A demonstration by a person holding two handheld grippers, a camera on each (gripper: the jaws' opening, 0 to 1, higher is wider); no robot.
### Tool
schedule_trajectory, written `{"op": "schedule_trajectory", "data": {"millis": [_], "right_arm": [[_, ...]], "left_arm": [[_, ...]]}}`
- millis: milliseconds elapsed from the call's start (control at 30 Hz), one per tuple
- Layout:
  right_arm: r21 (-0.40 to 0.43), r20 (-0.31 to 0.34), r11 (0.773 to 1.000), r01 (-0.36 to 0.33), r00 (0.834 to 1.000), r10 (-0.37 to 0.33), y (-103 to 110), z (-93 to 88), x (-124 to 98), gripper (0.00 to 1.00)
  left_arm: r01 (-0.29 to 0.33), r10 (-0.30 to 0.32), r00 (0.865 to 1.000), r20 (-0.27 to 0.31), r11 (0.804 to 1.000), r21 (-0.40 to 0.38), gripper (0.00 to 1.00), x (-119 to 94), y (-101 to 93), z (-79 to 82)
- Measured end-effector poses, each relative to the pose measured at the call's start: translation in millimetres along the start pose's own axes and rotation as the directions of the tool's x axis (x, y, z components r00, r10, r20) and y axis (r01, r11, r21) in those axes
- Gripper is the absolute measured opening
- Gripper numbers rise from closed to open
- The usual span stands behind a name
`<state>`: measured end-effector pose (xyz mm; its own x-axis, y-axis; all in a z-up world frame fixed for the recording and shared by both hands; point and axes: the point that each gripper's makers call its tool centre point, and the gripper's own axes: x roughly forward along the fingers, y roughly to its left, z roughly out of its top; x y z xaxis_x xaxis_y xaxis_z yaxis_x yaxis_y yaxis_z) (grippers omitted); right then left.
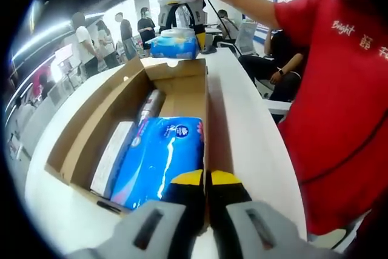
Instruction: Operate the shoe box by opening the lid, removing the specified soft item, and placing it in the target area until the item is outside and the box remains undamaged.
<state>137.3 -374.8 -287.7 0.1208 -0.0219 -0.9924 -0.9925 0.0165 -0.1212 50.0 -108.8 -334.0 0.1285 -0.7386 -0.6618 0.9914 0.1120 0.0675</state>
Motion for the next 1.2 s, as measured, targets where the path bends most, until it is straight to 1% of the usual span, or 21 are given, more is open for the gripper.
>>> {"op": "schedule_trajectory", "data": {"millis": [100, 200, 367, 433, 500, 600, 800, 900, 1067, 1133, 1200], "right_arm": [[0.005, 0.012, 1.000, 0.001, 1.000, -0.001, 1.2, -5.0, -0.1, 0.61], [0.004, 0.015, 1.000, -0.002, 1.000, 0.002, 4.4, -5.8, 0.9, 0.61], [-0.005, 0.007, 1.000, -0.005, 1.000, 0.005, 7.2, -10.2, 3.5, 0.61], [-0.032, 0.001, 0.999, 0.000, 1.000, 0.000, 9.1, -11.3, 3.8, 0.61], [-0.030, 0.003, 1.000, 0.002, 1.000, -0.002, 6.4, -12.9, 3.6, 0.61], [-0.032, 0.005, 0.999, -0.004, 1.000, 0.004, 9.4, -12.5, 3.8, 0.61], [-0.031, -0.002, 0.999, -0.019, 1.000, 0.019, 10.8, -17.4, 5.0, 0.61], [-0.029, -0.010, 0.999, -0.028, 1.000, 0.028, 9.0, -17.4, 9.2, 0.61], [-0.026, -0.004, 0.999, -0.040, 0.999, 0.040, 9.3, -16.5, 13.9, 0.61], [-0.038, -0.005, 0.999, -0.034, 0.999, 0.034, 9.0, -15.7, 16.8, 0.61], [-0.011, -0.005, 0.999, -0.045, 0.999, 0.045, 9.4, -16.5, 19.0, 0.61]], "left_arm": [[0.000, 0.000, 1.000, -0.008, 1.000, -0.006, 0.01, 0.2, -0.1, -0.3], [0.001, -0.001, 1.000, -0.012, 1.000, -0.010, 0.01, 0.4, -0.3, -0.1], [0.000, 0.000, 1.000, -0.003, 1.000, 0.007, 0.01, 0.0, -1.0, 0.0], [0.001, -0.001, 1.000, -0.009, 1.000, 0.000, 0.01, 0.2, -0.8, -0.1], [0.002, -0.002, 1.000, -0.011, 1.000, 0.003, 0.01, 0.1, -1.0, -0.3], [-0.004, 0.004, 1.000, -0.007, 1.000, 0.007, 0.01, 0.0, -0.7, -0.2], [-0.012, 0.012, 1.000, 0.002, 1.000, 0.028, 0.02, -0.1, -0.8, 0.7], [-0.011, 0.011, 1.000, 0.007, 1.000, 0.028, 0.02, -0.3, 0.0, 1.2], [-0.009, 0.009, 1.000, 0.004, 1.000, 0.025, 0.02, -0.2, 0.9, 0.9], [-0.015, 0.015, 1.000, 0.002, 0.999, 0.031, 0.02, 0.1, 1.5, 0.9], [-0.021, 0.021, 1.000, 0.002, 0.999, 0.045, 0.02, 0.4, 1.7, 0.8]]}}
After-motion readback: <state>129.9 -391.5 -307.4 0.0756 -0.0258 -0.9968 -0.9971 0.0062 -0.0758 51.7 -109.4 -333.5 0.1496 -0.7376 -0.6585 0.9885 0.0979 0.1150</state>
